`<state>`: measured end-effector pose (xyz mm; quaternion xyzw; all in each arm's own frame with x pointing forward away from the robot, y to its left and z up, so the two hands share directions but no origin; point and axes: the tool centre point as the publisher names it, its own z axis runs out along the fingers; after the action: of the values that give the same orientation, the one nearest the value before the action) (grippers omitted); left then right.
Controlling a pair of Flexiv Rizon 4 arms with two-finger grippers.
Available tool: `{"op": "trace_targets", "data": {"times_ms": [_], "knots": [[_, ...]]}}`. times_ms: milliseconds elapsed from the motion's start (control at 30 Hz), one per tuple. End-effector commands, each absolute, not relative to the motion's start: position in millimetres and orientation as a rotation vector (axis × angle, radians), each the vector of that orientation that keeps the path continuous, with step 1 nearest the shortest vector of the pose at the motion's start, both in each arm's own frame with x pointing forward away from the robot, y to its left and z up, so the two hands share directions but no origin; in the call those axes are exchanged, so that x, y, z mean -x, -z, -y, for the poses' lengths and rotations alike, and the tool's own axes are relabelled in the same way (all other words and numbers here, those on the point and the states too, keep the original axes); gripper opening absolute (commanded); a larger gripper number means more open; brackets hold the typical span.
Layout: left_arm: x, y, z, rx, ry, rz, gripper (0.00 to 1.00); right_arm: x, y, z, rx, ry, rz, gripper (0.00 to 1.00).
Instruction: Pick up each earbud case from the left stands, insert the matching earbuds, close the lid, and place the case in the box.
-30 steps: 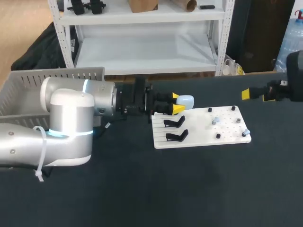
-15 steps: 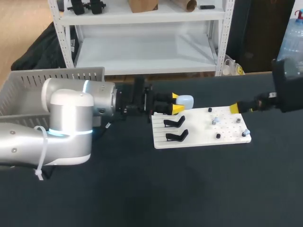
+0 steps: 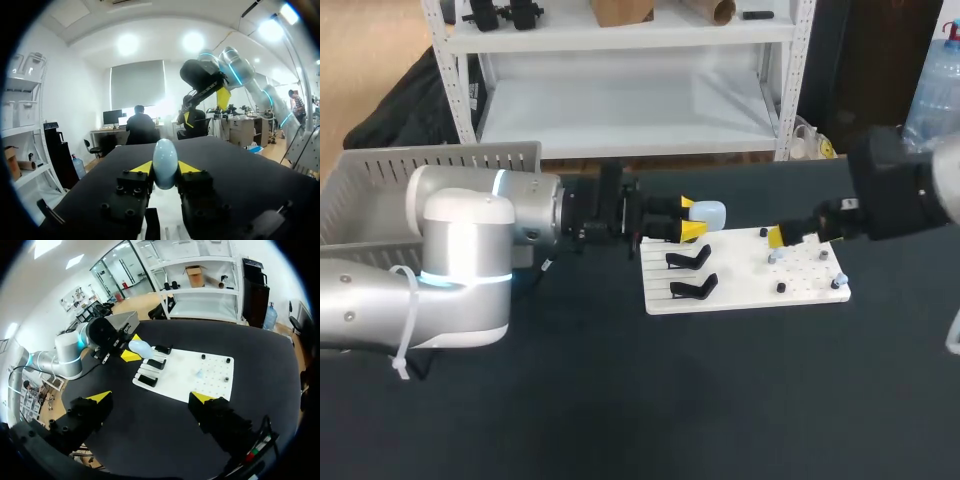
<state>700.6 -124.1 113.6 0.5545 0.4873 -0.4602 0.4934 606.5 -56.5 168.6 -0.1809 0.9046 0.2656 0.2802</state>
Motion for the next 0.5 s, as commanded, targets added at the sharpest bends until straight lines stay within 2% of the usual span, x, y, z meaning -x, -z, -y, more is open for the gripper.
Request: {"op": "trace_targets", "data": {"times_ms": [33,500], "knots": [[-701,-112,124,-1.343,1.117,-1.178,0.00,-614,-167,40,0.431,-0.561,-2.465,1.00],[-701,-112,124,-1.343,1.117,-1.178,0.00,-634,-152,16,0.437,-0.574,-2.517,1.00]]}}
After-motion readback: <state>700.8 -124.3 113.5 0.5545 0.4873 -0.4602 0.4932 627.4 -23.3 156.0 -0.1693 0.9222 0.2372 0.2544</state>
